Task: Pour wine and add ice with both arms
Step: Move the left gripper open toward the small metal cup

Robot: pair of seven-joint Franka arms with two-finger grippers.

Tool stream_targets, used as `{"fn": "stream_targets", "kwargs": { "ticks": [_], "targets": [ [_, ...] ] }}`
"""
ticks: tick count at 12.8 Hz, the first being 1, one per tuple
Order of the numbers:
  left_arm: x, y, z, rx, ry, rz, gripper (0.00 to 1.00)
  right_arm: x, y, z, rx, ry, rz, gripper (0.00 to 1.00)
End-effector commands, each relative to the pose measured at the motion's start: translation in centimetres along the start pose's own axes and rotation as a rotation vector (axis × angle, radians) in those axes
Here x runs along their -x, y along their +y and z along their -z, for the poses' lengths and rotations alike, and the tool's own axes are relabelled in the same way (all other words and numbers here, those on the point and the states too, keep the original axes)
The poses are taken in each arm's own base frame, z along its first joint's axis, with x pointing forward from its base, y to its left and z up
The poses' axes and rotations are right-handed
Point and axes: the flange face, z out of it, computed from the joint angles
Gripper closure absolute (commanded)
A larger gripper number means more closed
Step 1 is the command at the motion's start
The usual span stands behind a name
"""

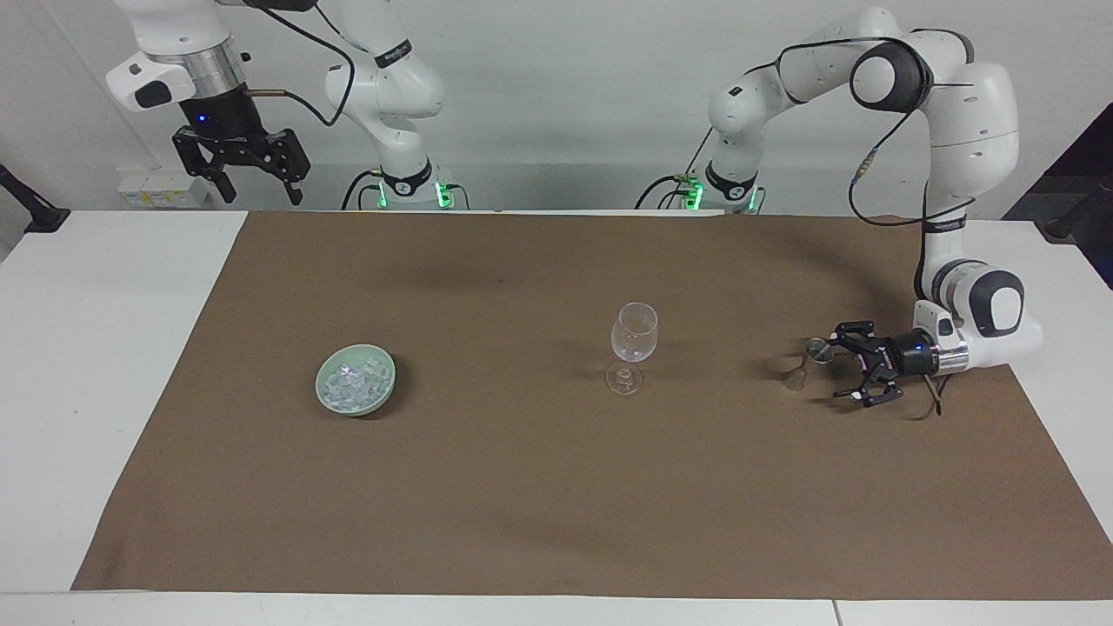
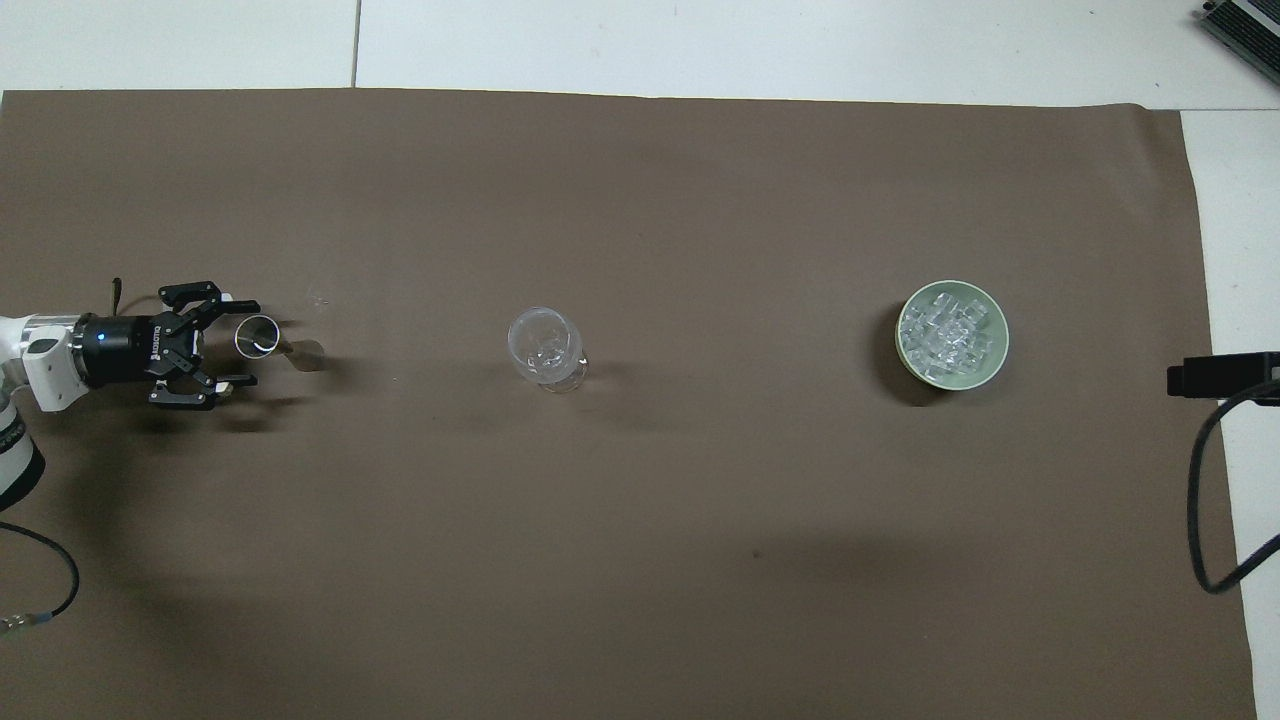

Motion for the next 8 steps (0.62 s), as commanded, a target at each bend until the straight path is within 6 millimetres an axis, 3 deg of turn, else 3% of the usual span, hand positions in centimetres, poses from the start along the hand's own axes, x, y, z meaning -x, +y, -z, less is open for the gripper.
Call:
{"fn": "stream_targets", "kwargs": {
  "ticks": [1,6,8],
  "targets": [
    [0.4,0.5,-0.6,0.021,0.063,-0.021,0.0,0.2,-0.2,0.3,-0.025,0.0,-0.019,0.0],
    [0.2,0.1,-2.1,0.029,0.095,-0.025,0.04,0.2,-0.2,0.3,-0.025,0.0,-0.019,0.0],
    [0.3,0.1,-2.4,0.032,0.098,-0.022,0.1,0.2,-0.2,0.3,-0.025,0.0,-0.019,0.0]
  ]
}}
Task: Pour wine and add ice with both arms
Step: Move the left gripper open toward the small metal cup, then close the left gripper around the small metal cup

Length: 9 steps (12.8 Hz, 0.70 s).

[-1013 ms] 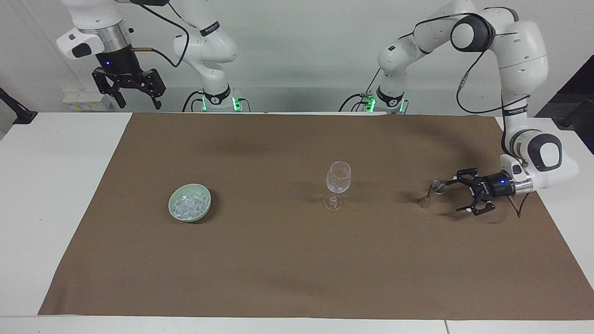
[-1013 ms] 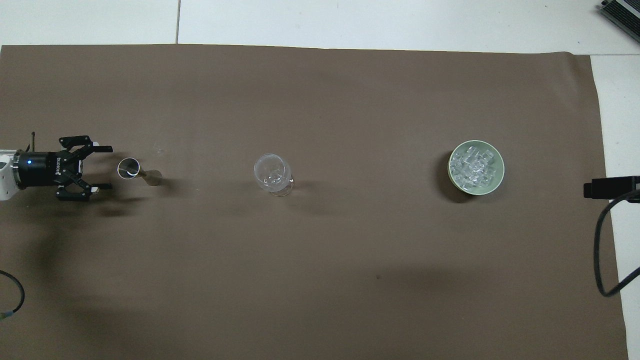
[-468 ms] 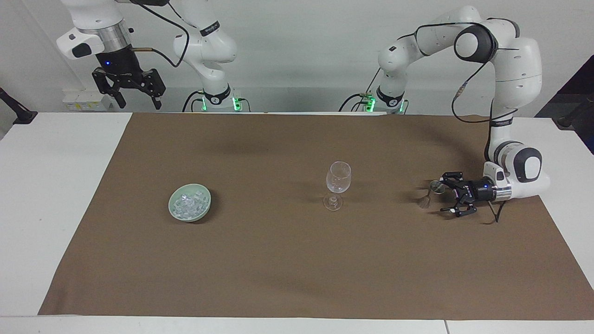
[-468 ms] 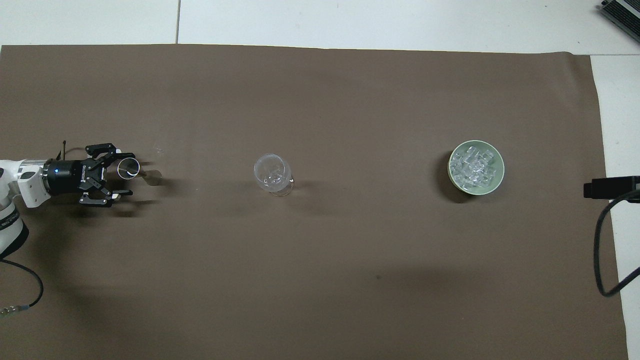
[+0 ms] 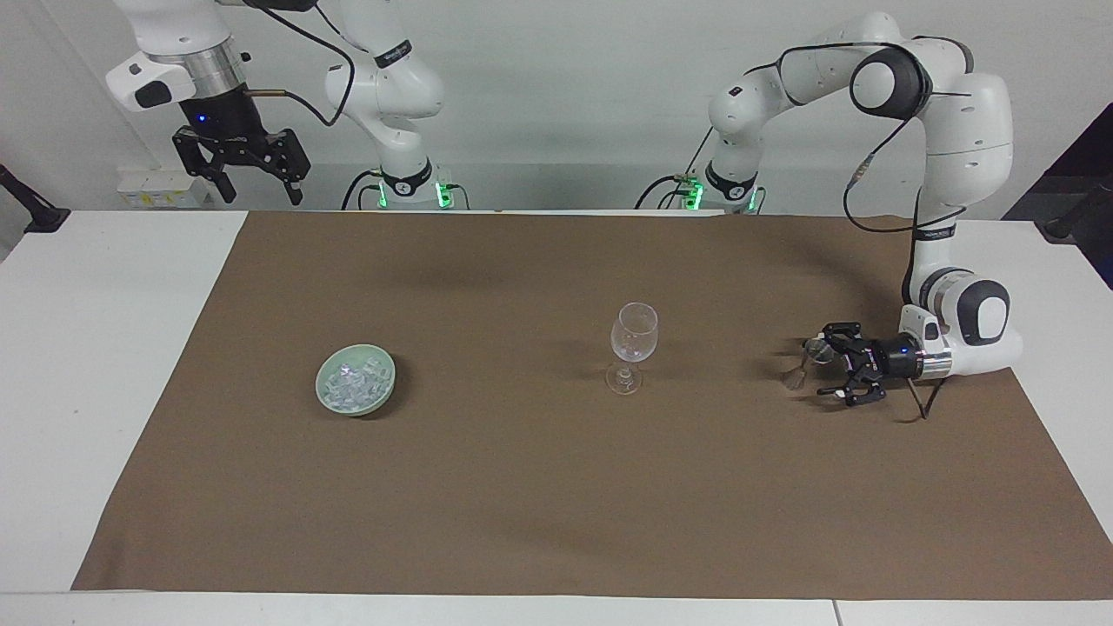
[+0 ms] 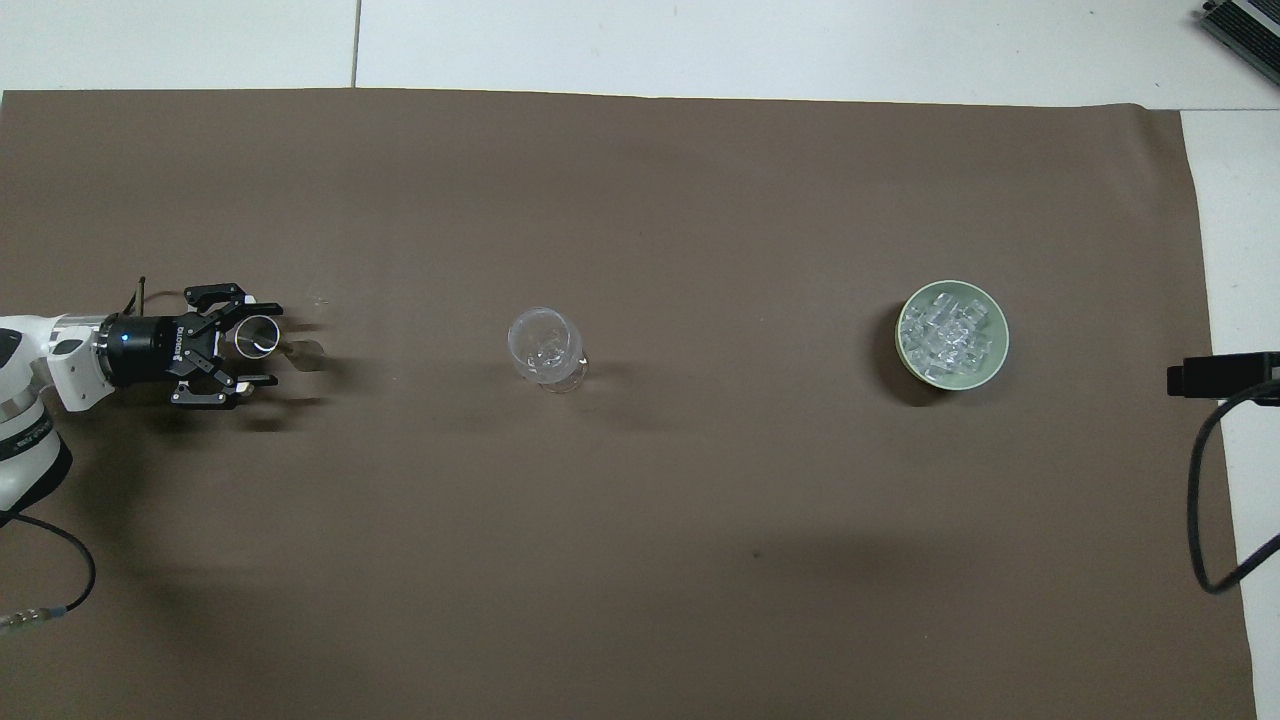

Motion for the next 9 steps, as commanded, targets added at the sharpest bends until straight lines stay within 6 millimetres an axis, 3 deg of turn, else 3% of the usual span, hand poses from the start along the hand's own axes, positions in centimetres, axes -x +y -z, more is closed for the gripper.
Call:
{"fn": "stream_targets", "kwargs": {
  "ticks": [1,3,8,9],
  "targets": [
    [0.54,0.36,-0.26,-0.001,0.039,-0.008,0.13,0.2,-0.16,0.32,-0.025,0.0,-0.019,0.0],
    [0.47,0.39,-0.39,0.005,0.044,-0.01,0.26,0.2,-0.16,0.32,-0.025,0.0,-0.019,0.0],
    [0.45,0.54,-0.63,0.017,0.062,-0.033,0.3,0.2,-0.16,0.32,-0.025,0.0,-0.019,0.0],
    [0.43,0.56,-0.65,0.018,0.063,-0.043,0.36,0.2,-0.16,0.32,-0.025,0.0,-0.019,0.0]
  ]
}}
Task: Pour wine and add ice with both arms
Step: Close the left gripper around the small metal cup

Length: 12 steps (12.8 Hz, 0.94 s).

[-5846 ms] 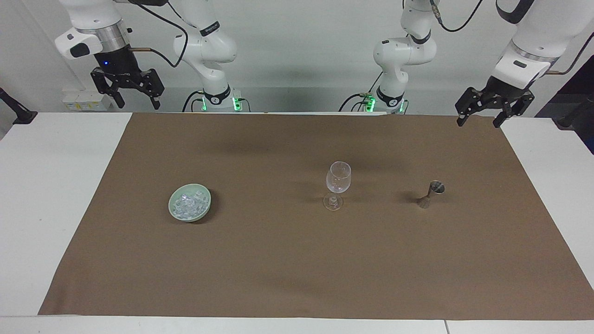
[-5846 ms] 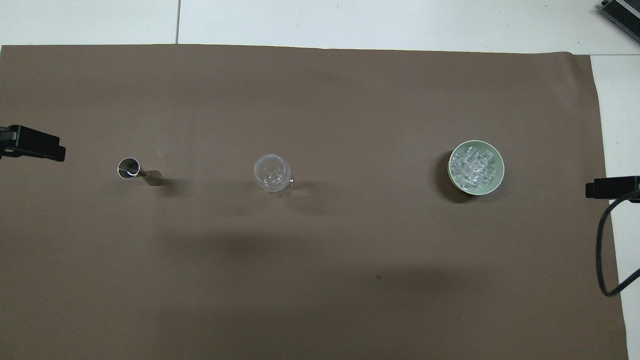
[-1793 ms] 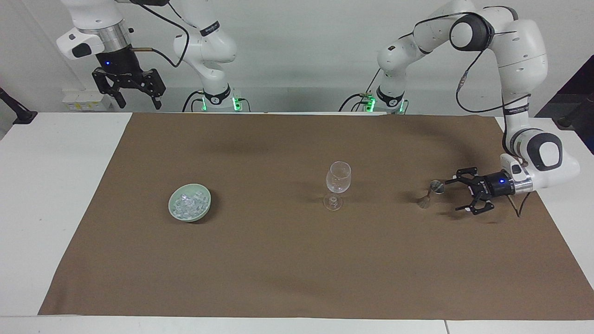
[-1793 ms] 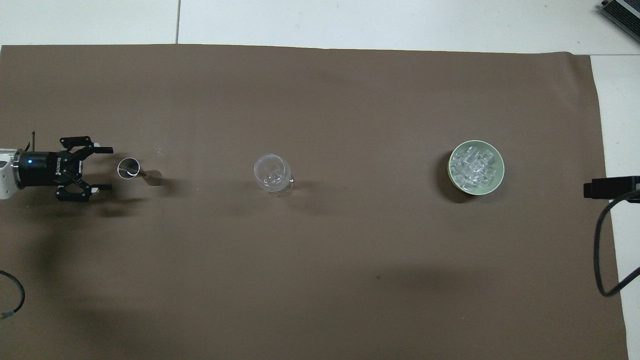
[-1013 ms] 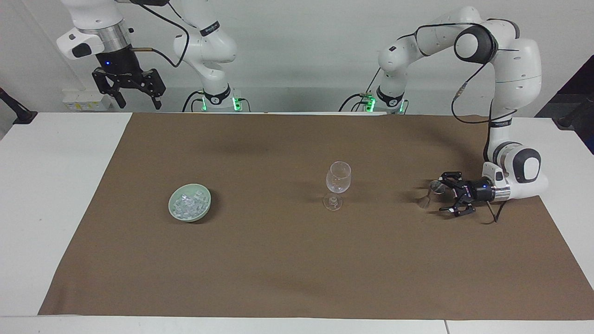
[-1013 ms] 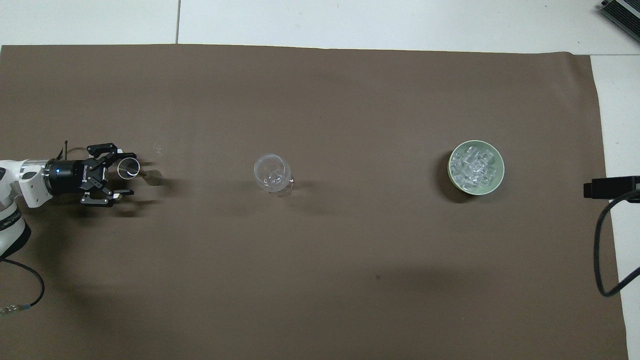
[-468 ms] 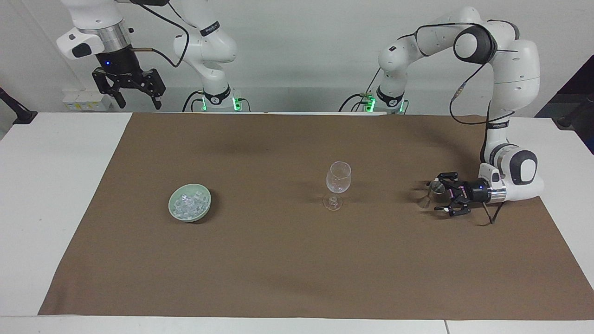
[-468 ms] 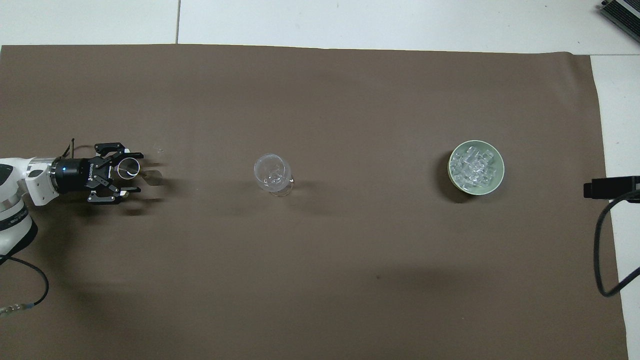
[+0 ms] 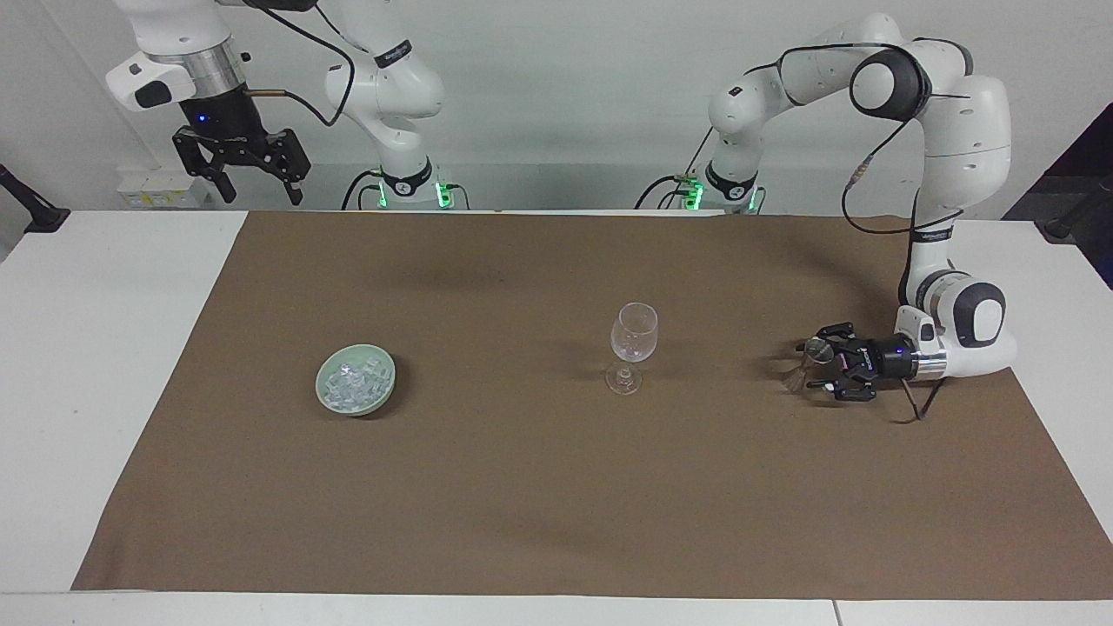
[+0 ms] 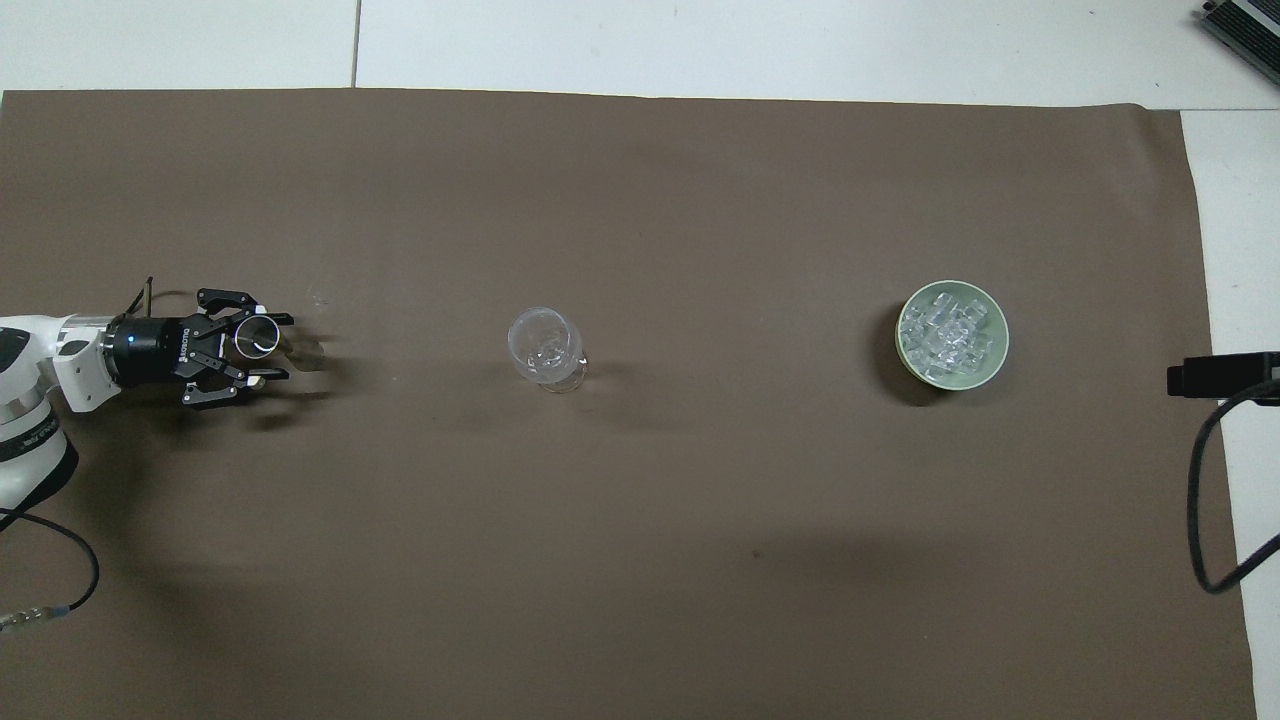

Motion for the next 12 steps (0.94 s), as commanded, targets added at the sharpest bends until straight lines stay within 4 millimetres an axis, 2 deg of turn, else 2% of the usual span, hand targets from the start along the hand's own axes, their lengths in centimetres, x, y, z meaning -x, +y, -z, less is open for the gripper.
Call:
{"fn": "stream_targets", "kwargs": {
  "ticks": [1,5,8,12],
  "targets": [
    [0.38,0.44,-0.15,-0.003,0.042,-0.033,0.4,0.2,-0.16,0.32,-0.025,0.0,-0.019,0.0],
    [0.41,0.58,0.26,-0.006,0.045,-0.032,0.41,0.2,-0.16,0.32,-0.025,0.0,-0.019,0.0],
    [0.35,0.59,0.13,-0.002,0.049,-0.033,0.51,0.2,-0.16,0.32,-0.025,0.0,-0.019,0.0],
    [0.74,0.77,0.05,-0.001,0.052,-0.029,0.52,0.2,-0.16,0.32,-0.025,0.0,-0.019,0.0]
  ]
}}
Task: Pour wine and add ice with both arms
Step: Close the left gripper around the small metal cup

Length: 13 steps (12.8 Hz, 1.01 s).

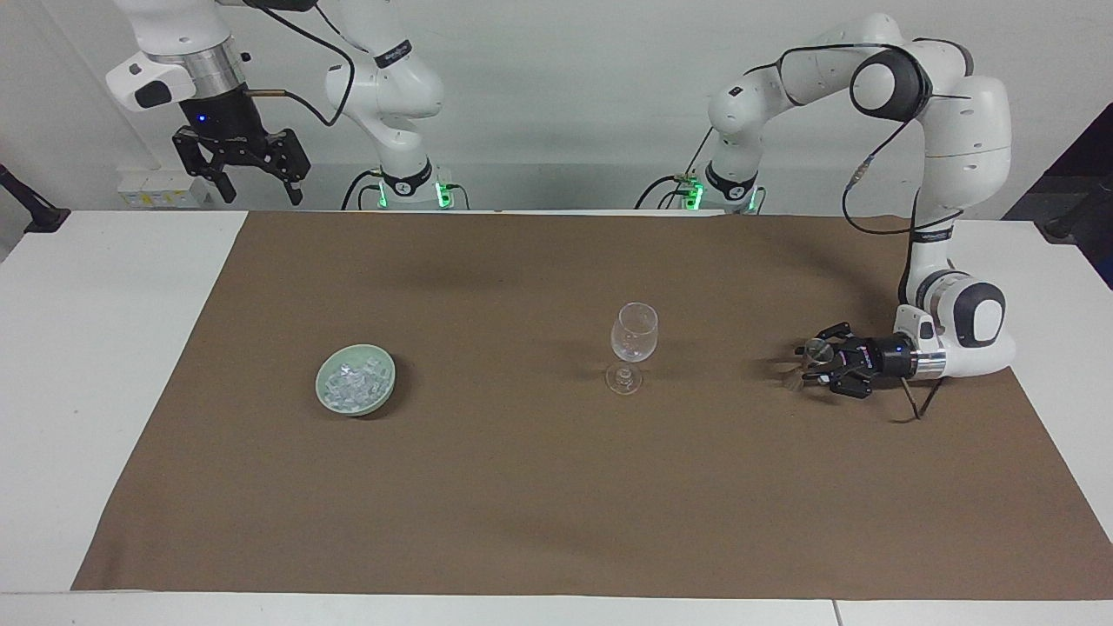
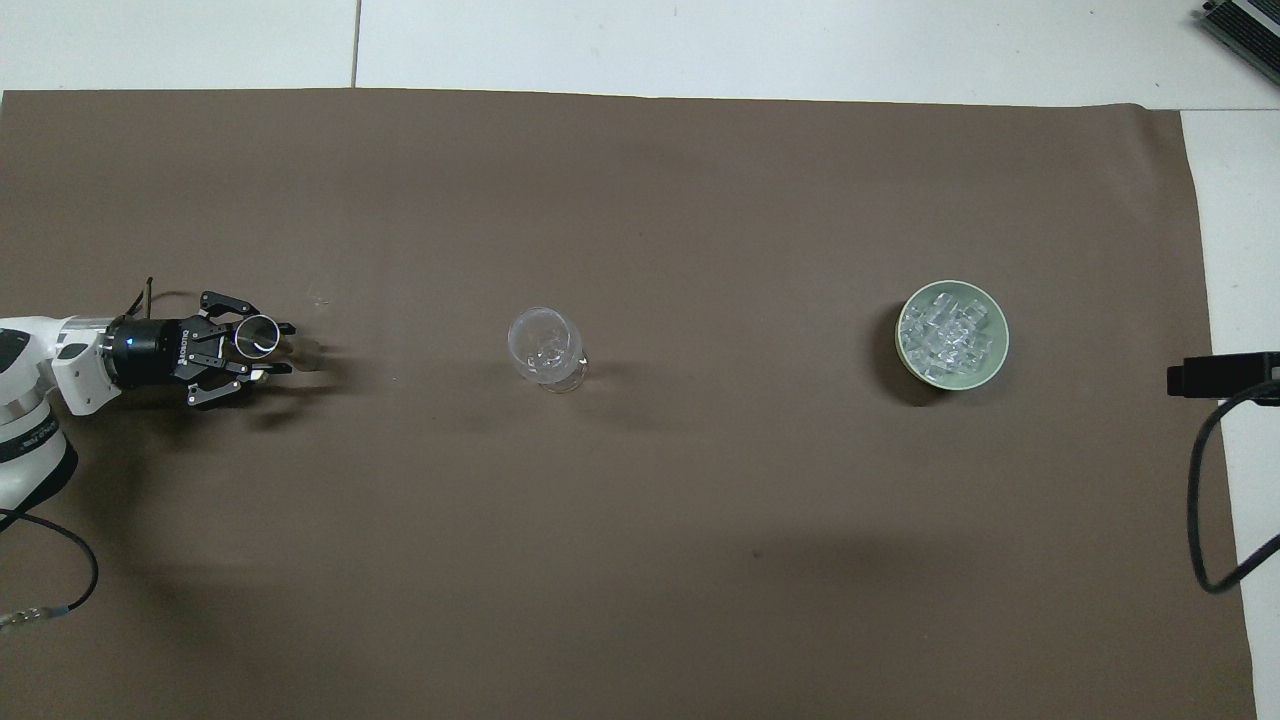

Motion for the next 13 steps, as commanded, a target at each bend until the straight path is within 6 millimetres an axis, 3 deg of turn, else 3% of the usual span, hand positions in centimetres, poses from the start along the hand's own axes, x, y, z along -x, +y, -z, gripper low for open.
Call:
{"fn": "stream_targets", "kwargs": {
  "ticks": [1,5,13],
  "targets": [
    [0.64,0.62,0.03,-0.008,0.041,-0.018,0.52,0.2,-0.16,0.32,-0.025,-0.001,-0.019,0.0],
    [0.62,0.58,-0.06,-0.008,0.041,-0.021,0.71,0.2,-0.16,0.32,-0.025,-0.001,-0.019,0.0],
    [0.24,0.37,-0.43,-0.002,0.045,-0.026,0.9,0.2,-0.16,0.32,-0.025,-0.001,-0.019,0.0]
  ]
}}
